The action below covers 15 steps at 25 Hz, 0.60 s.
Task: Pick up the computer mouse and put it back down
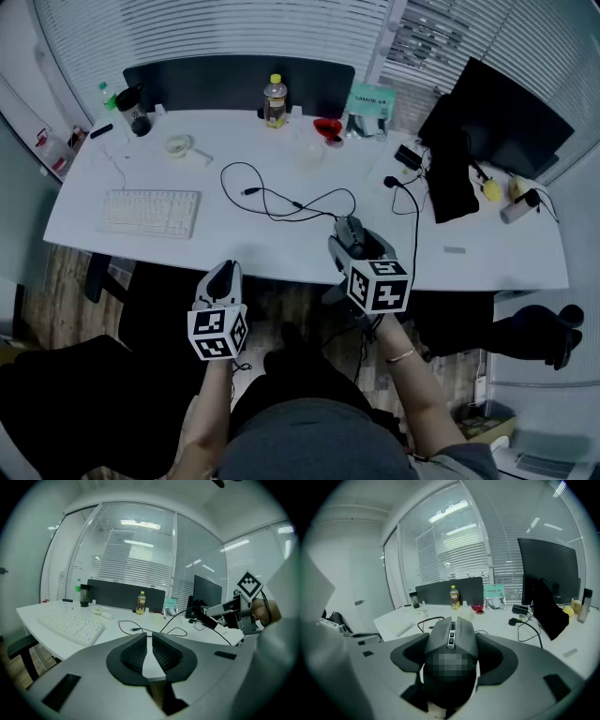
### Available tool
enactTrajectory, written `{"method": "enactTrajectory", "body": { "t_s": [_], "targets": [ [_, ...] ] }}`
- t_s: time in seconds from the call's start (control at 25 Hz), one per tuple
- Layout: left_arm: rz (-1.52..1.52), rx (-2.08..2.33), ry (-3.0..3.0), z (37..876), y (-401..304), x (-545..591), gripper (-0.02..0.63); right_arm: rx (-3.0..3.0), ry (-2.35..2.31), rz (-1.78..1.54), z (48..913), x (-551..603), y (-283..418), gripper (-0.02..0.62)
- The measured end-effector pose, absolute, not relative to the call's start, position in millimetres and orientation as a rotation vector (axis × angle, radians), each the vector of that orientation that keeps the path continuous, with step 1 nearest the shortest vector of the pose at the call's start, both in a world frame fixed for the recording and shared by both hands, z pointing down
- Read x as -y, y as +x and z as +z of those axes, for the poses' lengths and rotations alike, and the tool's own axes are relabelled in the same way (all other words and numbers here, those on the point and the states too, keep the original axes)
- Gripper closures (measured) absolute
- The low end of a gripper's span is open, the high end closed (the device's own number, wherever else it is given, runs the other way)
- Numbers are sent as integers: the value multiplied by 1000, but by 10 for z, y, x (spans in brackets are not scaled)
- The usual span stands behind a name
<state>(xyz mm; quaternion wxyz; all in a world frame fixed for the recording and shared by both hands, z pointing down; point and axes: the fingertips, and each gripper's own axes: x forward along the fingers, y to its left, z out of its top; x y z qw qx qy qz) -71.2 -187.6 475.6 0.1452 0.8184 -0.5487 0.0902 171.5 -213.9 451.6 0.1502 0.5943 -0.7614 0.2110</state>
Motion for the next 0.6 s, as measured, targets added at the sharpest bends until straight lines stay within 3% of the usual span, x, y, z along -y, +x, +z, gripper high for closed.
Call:
{"method": "enactTrajectory", "body": {
  "t_s": [0.6],
  "targets": [
    [288, 1605, 2279, 4956, -800, 2130, 568, 2055, 1556, 749, 5333, 2472, 1643, 290]
  ]
}}
